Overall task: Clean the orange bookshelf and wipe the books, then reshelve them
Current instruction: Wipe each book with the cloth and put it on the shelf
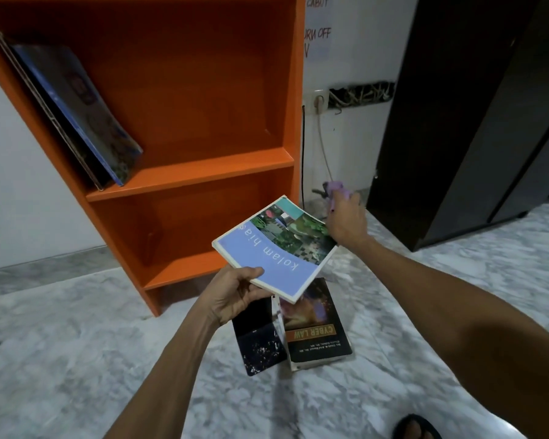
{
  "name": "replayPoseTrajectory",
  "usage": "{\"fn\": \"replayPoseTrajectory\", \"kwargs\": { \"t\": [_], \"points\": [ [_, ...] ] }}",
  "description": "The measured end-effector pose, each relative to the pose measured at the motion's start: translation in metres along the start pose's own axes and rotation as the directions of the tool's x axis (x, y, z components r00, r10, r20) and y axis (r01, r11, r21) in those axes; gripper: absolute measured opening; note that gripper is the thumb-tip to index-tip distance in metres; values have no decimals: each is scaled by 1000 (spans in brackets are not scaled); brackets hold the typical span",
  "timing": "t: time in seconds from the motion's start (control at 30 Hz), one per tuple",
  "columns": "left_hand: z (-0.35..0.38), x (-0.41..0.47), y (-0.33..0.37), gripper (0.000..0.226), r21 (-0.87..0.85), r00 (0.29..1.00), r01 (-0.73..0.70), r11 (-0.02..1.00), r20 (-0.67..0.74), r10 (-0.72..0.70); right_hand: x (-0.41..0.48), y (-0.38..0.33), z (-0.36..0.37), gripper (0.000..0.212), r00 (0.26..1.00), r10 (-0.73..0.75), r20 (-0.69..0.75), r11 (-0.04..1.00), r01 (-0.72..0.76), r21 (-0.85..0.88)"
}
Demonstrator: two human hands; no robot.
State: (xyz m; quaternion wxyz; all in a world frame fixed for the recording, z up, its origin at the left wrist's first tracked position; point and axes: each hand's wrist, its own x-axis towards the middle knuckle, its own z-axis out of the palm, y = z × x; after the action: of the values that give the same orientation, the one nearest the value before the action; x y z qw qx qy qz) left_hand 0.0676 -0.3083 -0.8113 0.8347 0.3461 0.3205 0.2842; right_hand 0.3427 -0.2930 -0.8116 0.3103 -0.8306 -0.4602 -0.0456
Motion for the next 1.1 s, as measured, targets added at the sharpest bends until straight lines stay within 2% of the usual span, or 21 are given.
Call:
{"fn": "replayPoseTrajectory", "kwargs": {
  "t": [0.07,0.13,0.23,0.27,0.3,0.33,0.43,0.53,0.63,0.67,0.7,0.77,0.83,0.9,0.93,0.97,1.1],
  "points": [
    [-1,3,3,33,7,1000,-10,1000,-15,10,-9,-32,-9,31,981,-162,-111,974,177,144],
    [1,7,4,27,30,1000,-20,999,-18,20,-28,-67,-14,37,912,-401,-90,875,410,256],
    [6,8,7,25,95,999,-42,995,-8,43,-67,-101,-3,41,741,-667,82,737,639,220],
    [6,7,8,28,115,999,-54,992,-1,54,-73,-106,2,43,679,-729,86,681,708,187],
    [5,4,10,31,125,998,-60,990,9,60,-73,-107,6,44,652,-755,76,654,738,166],
    [2,0,12,33,128,998,-62,990,14,61,-68,-106,8,44,666,-742,78,669,725,164],
    [-9,-12,16,33,108,998,-60,992,25,57,-39,-90,11,47,805,-587,92,807,571,151],
    [-17,-19,20,35,101,999,-45,994,24,43,-12,-56,14,49,903,-407,139,911,412,-9],
    [-20,-22,24,33,116,999,-38,993,11,37,1,-33,1,41,989,-56,136,998,62,-34],
    [-21,-21,25,33,112,999,-43,993,8,42,2,-34,-3,38,997,-13,79,1000,12,3],
    [-21,-20,27,34,105,999,-50,993,4,50,-2,-43,-8,35,998,-55,9,998,54,45],
    [-18,-15,28,35,98,997,-70,993,-7,71,-19,-71,-20,35,964,-263,-45,950,266,165],
    [-11,-9,27,32,115,995,-92,989,-23,96,-52,-102,-29,42,877,-480,27,849,456,267],
    [-4,-5,26,31,119,992,-117,986,-35,122,-89,-121,-25,45,743,-655,134,744,605,284],
    [-2,-5,27,31,108,990,-120,987,-55,127,-101,-122,-18,45,683,-709,177,702,656,279],
    [-2,-5,28,30,102,991,-114,988,-63,121,-108,-120,-12,45,657,-726,203,686,678,263],
    [-16,-15,31,34,158,996,-86,984,-6,88,-85,-98,-3,45,740,-651,172,758,622,196]
  ]
}}
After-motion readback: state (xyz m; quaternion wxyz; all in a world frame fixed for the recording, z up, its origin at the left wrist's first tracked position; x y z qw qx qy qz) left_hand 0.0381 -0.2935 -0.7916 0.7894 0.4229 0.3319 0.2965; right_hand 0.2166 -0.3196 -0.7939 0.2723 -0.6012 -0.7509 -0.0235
